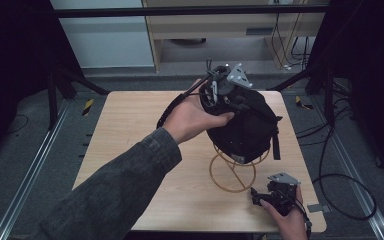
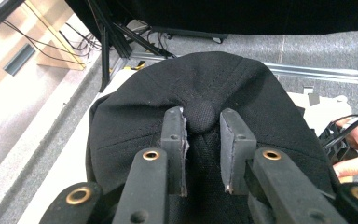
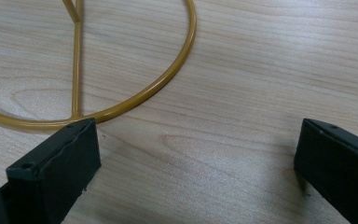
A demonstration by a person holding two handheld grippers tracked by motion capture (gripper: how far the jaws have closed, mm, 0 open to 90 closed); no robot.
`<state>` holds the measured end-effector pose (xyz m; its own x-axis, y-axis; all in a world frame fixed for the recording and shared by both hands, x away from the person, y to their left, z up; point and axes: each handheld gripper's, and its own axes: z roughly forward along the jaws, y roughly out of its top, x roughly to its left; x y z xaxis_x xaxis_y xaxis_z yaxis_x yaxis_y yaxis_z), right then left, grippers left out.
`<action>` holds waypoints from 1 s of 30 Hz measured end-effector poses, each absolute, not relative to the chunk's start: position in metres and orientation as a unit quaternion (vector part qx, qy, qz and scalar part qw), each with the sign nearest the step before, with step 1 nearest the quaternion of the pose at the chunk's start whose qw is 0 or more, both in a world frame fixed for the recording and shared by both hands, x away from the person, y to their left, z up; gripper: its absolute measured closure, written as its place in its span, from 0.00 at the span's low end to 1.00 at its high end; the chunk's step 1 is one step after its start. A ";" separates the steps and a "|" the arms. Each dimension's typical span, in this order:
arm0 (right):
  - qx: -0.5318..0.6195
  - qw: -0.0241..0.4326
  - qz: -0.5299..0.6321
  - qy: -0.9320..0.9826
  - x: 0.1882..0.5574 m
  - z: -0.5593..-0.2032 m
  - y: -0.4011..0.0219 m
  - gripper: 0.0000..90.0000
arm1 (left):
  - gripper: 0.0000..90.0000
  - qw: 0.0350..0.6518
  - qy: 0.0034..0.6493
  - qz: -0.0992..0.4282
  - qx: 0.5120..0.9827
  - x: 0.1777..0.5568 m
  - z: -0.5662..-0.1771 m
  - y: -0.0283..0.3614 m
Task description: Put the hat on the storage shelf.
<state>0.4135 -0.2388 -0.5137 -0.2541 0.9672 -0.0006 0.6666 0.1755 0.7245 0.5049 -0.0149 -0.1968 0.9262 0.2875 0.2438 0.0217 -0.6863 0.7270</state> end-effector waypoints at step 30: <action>0.560 0.242 0.312 0.728 0.414 -0.514 -0.239 0.00 | 0.81 0.367 0.089 0.147 0.914 0.512 -0.229 -0.030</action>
<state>0.4136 -0.2389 -0.5137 -0.2554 0.9668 -0.0026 0.6654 0.1777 0.7250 0.5123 -0.0298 -0.2288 0.9412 0.2703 0.2028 0.0549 -0.7144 0.6976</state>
